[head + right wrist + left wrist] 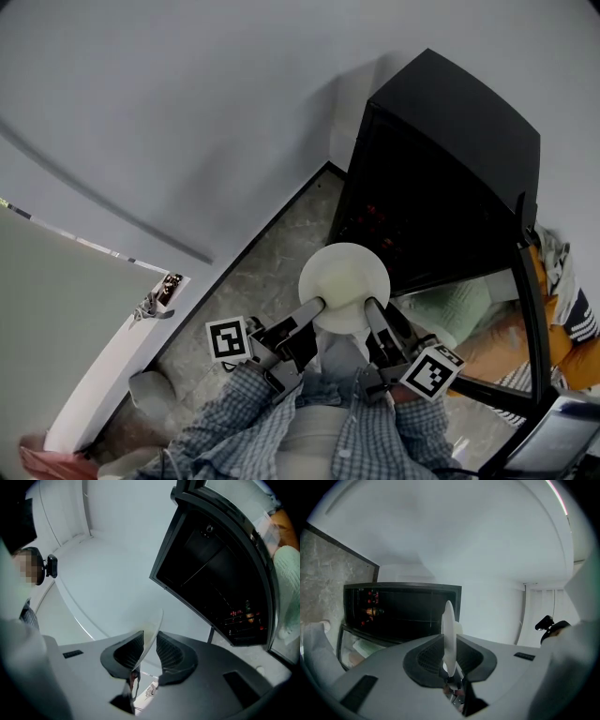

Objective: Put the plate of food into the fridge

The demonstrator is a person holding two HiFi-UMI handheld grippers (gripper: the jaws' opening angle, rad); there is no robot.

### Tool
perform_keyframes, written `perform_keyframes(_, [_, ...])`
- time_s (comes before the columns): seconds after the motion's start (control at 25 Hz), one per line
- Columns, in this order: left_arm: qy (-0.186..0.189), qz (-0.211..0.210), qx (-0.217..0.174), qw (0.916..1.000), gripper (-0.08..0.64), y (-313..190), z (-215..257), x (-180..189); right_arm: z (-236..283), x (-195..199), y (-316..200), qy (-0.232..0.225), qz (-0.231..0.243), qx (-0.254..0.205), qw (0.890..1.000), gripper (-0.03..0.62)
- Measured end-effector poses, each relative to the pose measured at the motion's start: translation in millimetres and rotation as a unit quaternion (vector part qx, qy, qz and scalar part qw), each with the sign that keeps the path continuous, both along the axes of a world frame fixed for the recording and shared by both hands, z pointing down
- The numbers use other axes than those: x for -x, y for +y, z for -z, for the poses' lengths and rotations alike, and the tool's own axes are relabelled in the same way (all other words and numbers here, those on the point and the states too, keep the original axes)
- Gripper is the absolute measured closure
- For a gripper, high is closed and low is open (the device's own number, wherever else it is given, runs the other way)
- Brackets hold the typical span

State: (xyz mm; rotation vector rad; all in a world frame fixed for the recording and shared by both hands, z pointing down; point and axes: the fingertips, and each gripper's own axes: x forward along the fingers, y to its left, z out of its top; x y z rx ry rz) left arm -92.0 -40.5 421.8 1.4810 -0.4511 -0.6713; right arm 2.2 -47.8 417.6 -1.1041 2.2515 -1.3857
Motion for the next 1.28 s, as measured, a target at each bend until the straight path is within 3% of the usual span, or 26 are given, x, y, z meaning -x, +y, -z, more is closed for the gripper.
perform_keyframes(0.88, [-0.025, -0.005, -0.017, 0.9995, 0.500, -101.6, 17.4, -59.1, 10.8, -57.6, -100.9, 0.002, 0.004, -0.010, 1.000, 0.502])
perform_keyframes(1.08, [-0.033, -0.024, -0.014, 0.9991, 0.500, -114.8, 20.3, -80.7, 11.1, -79.1, -110.0, -0.002, -0.018, -0.008, 1.000, 0.502])
perform_keyframes(1.28, [-0.046, -0.051, -0.028, 0.9973, 0.500, -125.3, 24.5, -96.9, 12.6, -96.2, -112.9, 0.027, -0.048, -0.004, 0.998, 0.502])
